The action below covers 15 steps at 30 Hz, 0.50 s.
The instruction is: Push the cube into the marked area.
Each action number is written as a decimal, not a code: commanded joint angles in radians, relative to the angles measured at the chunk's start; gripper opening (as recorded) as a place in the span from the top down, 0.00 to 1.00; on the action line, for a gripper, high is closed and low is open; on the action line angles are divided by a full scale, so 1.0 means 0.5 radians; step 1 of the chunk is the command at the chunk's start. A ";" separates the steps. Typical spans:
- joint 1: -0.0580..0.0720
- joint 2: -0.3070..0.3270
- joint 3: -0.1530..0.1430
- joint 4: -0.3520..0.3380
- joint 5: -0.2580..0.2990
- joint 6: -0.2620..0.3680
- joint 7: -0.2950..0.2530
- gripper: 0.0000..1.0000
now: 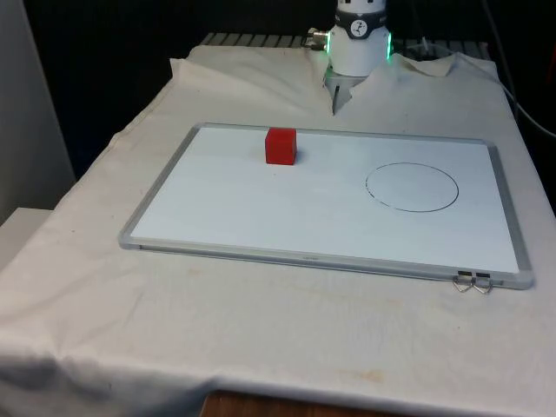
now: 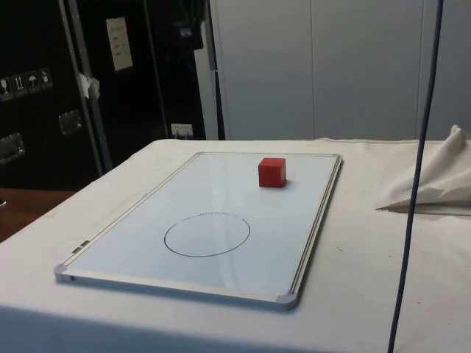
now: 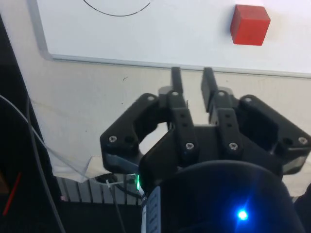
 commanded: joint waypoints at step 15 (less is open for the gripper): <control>-0.020 -0.094 -0.034 -0.250 -0.030 0.220 -0.028 1.00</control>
